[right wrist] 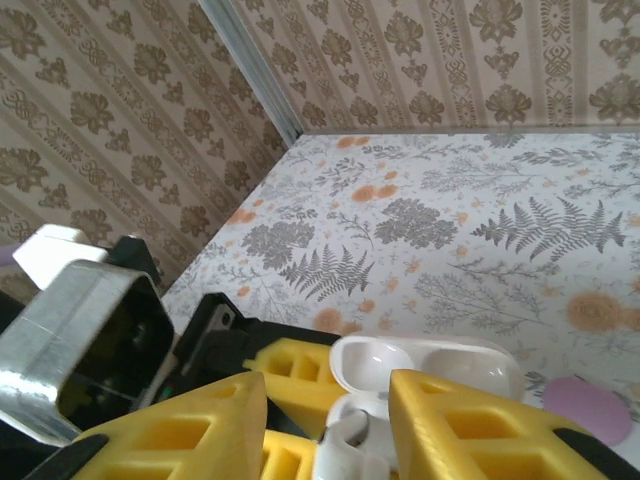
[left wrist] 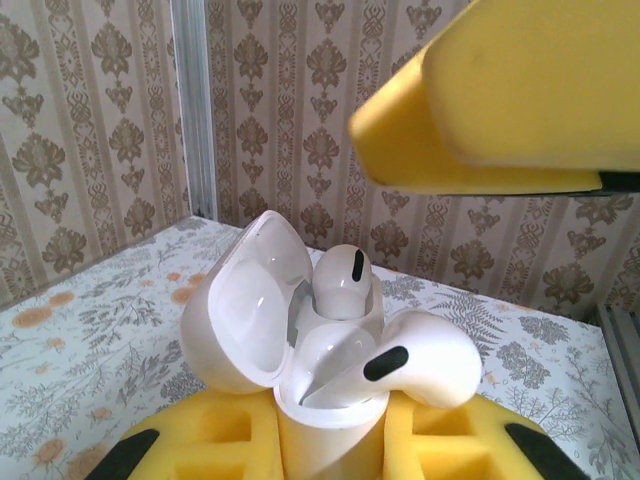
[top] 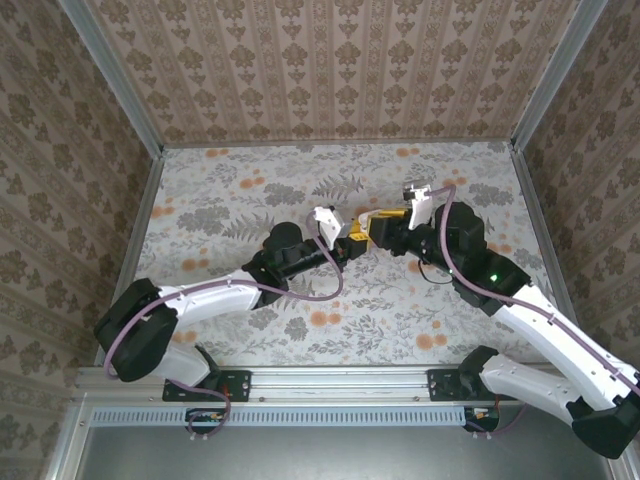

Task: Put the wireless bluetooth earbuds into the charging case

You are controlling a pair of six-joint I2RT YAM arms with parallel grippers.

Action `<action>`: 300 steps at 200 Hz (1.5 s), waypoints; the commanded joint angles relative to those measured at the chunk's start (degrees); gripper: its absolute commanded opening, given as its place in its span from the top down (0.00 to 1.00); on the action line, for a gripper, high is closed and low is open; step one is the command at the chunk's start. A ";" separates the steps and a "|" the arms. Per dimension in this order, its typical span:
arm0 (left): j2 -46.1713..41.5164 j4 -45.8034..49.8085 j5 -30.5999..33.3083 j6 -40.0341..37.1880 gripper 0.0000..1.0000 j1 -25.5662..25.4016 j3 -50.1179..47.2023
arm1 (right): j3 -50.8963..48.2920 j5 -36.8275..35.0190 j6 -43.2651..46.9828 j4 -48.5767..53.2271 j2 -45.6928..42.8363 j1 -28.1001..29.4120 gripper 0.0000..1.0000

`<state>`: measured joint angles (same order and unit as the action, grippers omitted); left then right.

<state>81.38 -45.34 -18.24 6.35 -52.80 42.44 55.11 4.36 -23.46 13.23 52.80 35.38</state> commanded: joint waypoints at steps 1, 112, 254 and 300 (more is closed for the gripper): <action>-2.13 -0.03 -0.83 -1.78 0.84 0.30 0.72 | 2.11 1.24 2.32 4.62 -1.67 -0.63 0.64; -1.93 -0.40 -0.63 -0.36 0.84 0.50 0.91 | 1.50 10.88 5.29 9.88 -2.06 -0.96 0.83; -2.13 0.74 -1.62 -0.53 0.84 0.52 1.14 | 0.78 8.26 3.78 5.35 0.12 -1.00 0.84; -2.37 1.03 -2.06 -0.72 0.84 0.55 1.16 | 1.36 5.55 3.95 5.76 1.25 -0.95 0.84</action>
<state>80.49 -44.53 -18.90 6.00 -52.47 42.44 55.48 12.73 -19.44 19.73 53.49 34.63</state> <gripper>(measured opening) 0.207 0.161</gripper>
